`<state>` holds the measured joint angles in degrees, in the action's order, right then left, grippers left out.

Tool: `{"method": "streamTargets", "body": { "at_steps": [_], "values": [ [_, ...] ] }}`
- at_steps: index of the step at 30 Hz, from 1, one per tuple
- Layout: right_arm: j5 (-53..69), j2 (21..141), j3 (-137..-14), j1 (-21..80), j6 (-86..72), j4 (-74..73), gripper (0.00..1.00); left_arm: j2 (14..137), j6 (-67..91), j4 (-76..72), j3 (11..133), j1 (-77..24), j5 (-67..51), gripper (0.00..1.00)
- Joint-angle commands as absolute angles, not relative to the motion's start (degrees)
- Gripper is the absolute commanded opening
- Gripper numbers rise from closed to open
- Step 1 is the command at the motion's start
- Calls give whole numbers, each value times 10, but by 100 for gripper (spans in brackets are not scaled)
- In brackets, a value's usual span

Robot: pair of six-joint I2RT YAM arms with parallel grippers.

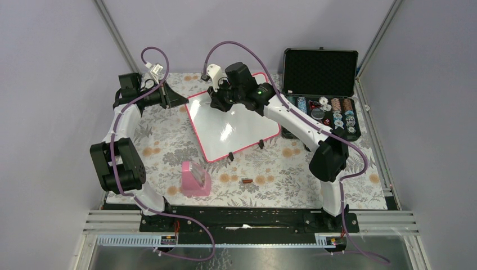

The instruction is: Write a sentence on the whiteboard

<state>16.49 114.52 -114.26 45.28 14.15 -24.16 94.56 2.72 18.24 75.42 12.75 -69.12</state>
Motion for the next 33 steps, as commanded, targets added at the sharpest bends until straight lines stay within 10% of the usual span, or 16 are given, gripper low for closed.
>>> {"method": "streamTargets", "body": {
  "at_steps": [1, 33],
  "values": [
    [147, 1154, -1159, 457, 151, -236, 0, 932, 13, 170, 762, 113, -686, 0],
    [162, 1233, -1273, 465, 154, -298, 0, 932, -5, 183, 767, 105, -681, 0]
  ]
}}
